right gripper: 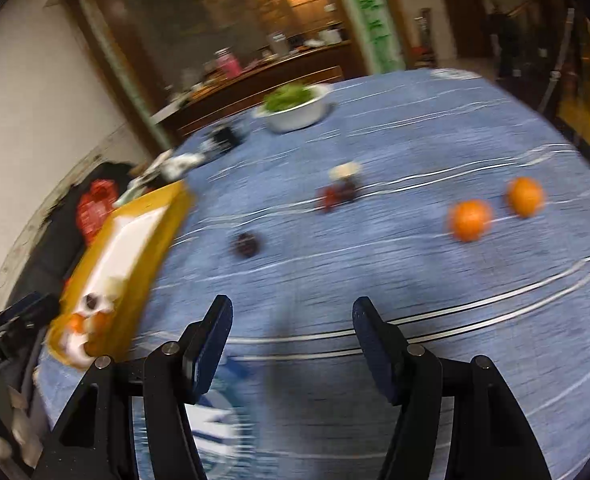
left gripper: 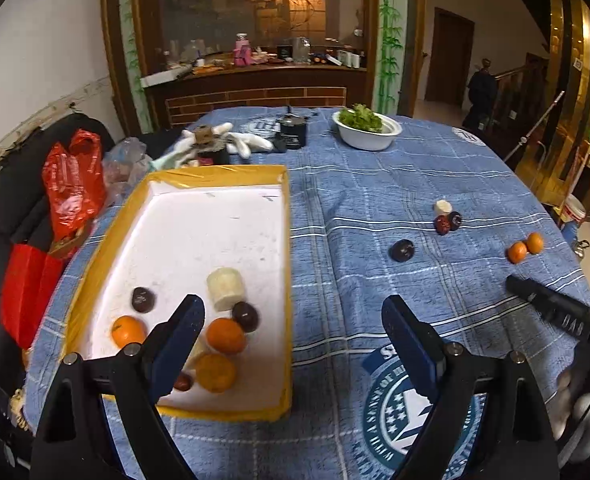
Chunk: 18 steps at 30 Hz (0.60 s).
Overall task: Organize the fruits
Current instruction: 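Grasp a dark plum with the left tool while the right tool grasps a tangerine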
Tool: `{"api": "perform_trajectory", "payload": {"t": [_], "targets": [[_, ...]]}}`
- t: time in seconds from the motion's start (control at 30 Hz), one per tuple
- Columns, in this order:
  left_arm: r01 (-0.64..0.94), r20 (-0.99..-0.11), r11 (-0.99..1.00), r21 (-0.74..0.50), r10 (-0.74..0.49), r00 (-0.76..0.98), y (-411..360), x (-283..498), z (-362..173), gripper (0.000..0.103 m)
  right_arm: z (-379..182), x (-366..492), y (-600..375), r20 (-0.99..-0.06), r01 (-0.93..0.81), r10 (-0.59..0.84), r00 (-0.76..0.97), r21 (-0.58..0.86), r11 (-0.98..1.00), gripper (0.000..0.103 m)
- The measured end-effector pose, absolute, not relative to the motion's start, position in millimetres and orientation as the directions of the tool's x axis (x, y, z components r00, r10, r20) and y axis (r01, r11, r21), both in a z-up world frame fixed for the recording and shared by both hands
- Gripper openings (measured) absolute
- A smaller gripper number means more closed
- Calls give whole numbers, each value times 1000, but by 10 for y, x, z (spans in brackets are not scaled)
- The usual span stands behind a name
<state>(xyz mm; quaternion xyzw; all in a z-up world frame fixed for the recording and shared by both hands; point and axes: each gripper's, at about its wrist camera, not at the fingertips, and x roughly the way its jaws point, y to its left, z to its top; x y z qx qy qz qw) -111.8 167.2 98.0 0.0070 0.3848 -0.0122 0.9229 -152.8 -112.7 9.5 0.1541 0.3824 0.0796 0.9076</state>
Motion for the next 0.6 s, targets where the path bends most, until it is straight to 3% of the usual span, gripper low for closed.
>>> {"api": "perform_trajectory", "payload": {"t": [0.23, 0.4, 0.6], "targets": [[143, -763, 989, -49, -129, 633, 1317, -832, 770, 89, 122, -1361, -2026, -697, 154, 94, 711, 285, 946, 67], [218, -789, 975, -42, -166, 591, 967, -503, 592, 89, 55, -1169, -2105, -715, 151, 119, 689, 302, 941, 67], [253, -819, 963, -98, -223, 530, 800, -110, 387, 77, -126, -896, -1885, -754, 108, 132, 643, 260, 959, 67]]}}
